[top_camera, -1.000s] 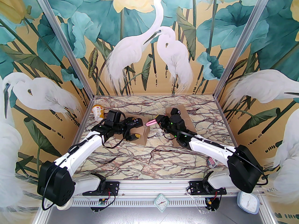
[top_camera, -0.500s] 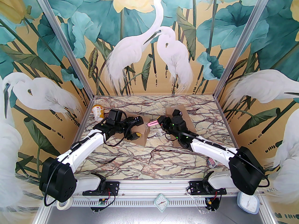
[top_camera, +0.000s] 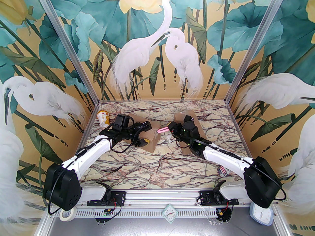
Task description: Unpack the express box
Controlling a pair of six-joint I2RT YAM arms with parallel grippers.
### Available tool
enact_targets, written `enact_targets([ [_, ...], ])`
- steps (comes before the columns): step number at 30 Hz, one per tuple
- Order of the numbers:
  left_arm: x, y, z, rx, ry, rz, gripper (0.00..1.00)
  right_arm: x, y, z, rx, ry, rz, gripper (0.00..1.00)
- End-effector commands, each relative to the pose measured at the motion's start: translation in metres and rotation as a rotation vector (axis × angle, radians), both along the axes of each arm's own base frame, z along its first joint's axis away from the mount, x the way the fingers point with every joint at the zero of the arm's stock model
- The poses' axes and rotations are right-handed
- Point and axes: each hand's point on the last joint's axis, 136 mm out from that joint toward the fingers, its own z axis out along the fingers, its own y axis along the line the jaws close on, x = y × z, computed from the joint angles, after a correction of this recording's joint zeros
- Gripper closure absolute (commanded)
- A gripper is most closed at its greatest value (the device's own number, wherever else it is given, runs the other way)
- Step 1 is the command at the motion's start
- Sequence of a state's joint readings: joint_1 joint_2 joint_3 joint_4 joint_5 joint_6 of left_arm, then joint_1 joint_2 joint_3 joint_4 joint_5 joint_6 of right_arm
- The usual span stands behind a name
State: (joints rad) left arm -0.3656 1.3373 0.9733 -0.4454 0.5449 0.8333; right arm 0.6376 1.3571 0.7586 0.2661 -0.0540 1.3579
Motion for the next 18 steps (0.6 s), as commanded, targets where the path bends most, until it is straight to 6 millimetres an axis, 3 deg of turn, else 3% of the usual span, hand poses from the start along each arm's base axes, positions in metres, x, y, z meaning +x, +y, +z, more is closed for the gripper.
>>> enact_targets([
  [1,0.027,0.009,0.014,0.032,-0.120,0.076,0.13,-0.022,0.018,0.000,-0.006,0.041,0.152,1.00],
  [9,0.006,-0.015,0.025,0.060,-0.295,-0.087,0.02,-0.016,0.027,0.002,0.016,0.030,0.173,1.00],
  [18,0.014,-0.028,0.027,0.090,-0.307,-0.144,0.01,-0.012,0.035,0.007,0.015,0.016,0.216,1.00],
])
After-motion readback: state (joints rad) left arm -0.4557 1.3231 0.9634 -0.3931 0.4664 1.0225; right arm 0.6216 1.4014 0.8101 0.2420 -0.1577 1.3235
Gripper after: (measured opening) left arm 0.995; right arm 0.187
